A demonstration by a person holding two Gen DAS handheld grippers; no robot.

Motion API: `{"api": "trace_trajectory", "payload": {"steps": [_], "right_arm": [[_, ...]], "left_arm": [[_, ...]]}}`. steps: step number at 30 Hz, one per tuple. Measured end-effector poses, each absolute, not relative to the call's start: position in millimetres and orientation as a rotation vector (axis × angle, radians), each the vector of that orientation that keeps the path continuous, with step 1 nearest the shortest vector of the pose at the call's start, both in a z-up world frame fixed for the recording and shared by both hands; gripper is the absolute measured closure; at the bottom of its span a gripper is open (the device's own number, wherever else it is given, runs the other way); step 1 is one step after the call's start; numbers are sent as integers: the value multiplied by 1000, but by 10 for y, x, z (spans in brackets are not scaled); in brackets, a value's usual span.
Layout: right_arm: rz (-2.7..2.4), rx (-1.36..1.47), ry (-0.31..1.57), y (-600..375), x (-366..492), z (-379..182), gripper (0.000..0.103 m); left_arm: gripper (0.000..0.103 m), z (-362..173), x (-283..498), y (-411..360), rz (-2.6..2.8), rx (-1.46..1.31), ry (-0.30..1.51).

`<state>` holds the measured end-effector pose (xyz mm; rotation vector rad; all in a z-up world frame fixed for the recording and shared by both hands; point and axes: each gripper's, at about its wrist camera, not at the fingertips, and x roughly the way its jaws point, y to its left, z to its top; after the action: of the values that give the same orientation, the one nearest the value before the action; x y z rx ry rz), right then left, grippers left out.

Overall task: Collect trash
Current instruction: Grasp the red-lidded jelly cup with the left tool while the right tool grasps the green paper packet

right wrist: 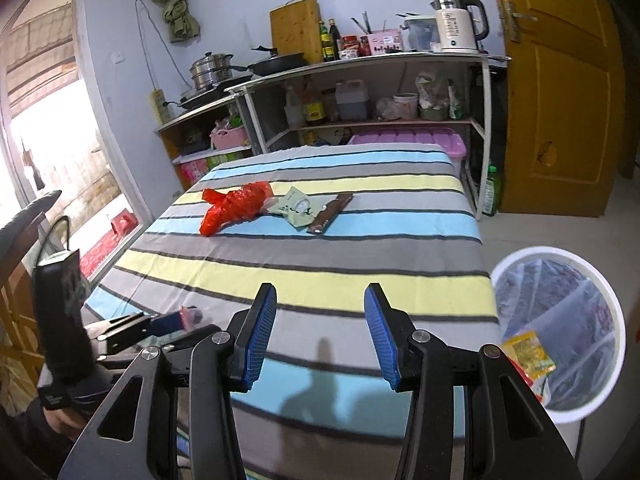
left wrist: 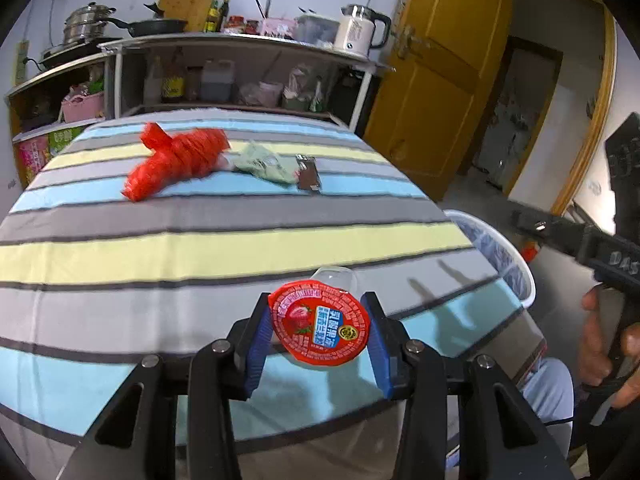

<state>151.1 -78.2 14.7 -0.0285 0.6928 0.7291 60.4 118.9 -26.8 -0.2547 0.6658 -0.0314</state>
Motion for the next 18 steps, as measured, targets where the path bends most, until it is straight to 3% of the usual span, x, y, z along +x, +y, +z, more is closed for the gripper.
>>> {"api": "trace_trajectory", "payload": {"steps": [11,18], "right_arm": [[851,-181,713,92,2022,53,56],[886,-281,727,566,2477,-99,48]], "left_arm": [[57,-119,644,1628,37,-288,601],[57,-80,721,1899,62,-308,577]]}}
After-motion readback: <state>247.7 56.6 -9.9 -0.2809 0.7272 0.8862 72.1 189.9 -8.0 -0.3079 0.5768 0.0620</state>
